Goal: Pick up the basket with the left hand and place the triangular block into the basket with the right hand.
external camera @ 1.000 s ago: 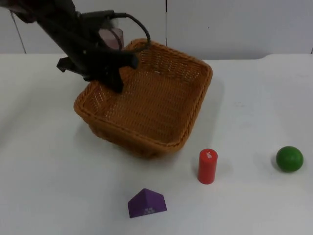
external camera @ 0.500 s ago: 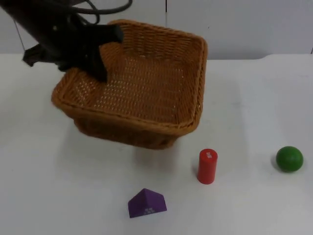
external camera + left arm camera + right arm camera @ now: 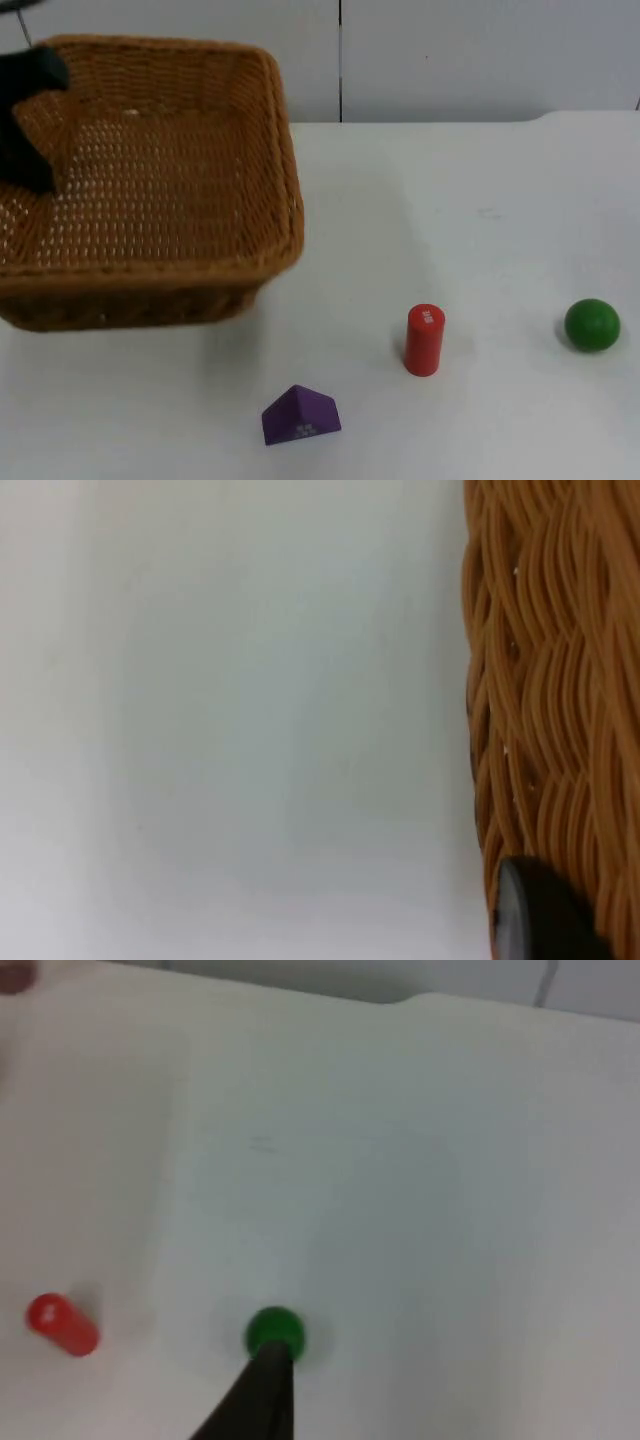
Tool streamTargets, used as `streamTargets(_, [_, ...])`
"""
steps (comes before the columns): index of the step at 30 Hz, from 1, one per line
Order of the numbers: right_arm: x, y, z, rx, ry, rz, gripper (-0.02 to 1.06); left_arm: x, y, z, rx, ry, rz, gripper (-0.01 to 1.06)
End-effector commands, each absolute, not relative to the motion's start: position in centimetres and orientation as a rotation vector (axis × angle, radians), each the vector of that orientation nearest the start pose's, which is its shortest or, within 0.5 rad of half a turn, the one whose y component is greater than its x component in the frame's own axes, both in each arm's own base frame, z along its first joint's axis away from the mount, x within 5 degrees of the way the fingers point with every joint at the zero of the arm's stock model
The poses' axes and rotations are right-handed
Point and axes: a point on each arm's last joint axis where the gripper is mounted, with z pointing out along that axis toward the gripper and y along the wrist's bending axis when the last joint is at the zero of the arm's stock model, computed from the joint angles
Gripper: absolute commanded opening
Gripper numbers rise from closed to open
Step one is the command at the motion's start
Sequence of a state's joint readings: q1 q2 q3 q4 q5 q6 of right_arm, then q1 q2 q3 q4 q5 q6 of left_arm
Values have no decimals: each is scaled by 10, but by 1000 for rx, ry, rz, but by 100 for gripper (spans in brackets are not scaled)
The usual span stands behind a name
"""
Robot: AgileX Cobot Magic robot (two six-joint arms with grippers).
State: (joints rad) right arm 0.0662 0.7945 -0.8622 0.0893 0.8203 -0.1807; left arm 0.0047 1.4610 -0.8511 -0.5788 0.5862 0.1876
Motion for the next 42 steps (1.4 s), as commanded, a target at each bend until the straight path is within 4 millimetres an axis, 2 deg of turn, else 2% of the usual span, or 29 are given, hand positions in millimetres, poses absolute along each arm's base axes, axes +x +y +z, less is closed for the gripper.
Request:
streamTargets(1, [147, 26, 353, -373, 2226, 120, 105, 280, -28, 234, -328, 2556, -593, 1])
streamTargets(3, [155, 42, 346, -483, 2250, 233, 105, 280, -29, 234, -337, 2546, -602, 1])
streamTargets(5, [158, 46, 343, -513, 2259, 252, 105, 280, -29, 234, -340, 2546, -606, 1])
streamTargets(8, [182, 82, 320, -759, 2294, 312, 105, 281, -28, 235, -378, 2534, -610, 1])
streamTargets(9, [182, 82, 320, -759, 2294, 312, 105, 281, -28, 235, -378, 2534, -610, 1])
streamTargets(13, [206, 139, 283, -1089, 2212, 315, 105, 283, -11, 235, -492, 2501, -592, 1])
streamTargets(14, [206, 139, 283, -1089, 2212, 315, 105, 283, -11, 235, -492, 2501, -592, 1])
streamTargets(19, [226, 200, 237, -1390, 2142, 298, 105, 280, 19, 234, -582, 2497, -565, 1])
streamTargets(20, [226, 200, 237, -1390, 2142, 298, 105, 280, 19, 234, -582, 2497, -565, 1])
streamTargets(21, [232, 215, 225, -1487, 2135, 300, 105, 280, 20, 235, -594, 2488, -566, 1])
streamTargets(24, [245, 238, 206, -1671, 2109, 344, 105, 280, 22, 235, -599, 2484, -558, 1])
streamTargets(25, [245, 238, 206, -1671, 2109, 344, 105, 280, 22, 235, -599, 2484, -558, 1])
streamTargets(30, [266, 262, 175, -1842, 2063, 389, 105, 280, 22, 235, -585, 2486, -552, 1])
streamTargets(32, [267, 266, 171, -1858, 2055, 389, 105, 280, 22, 235, -584, 2487, -550, 1])
streamTargets(35, [269, 274, 154, -1938, 2023, 378, 105, 280, 22, 235, -584, 2487, -550, 1])
streamTargets(42, [269, 279, 126, -2007, 2011, 365, 105, 281, 23, 235, -587, 2477, -542, 1])
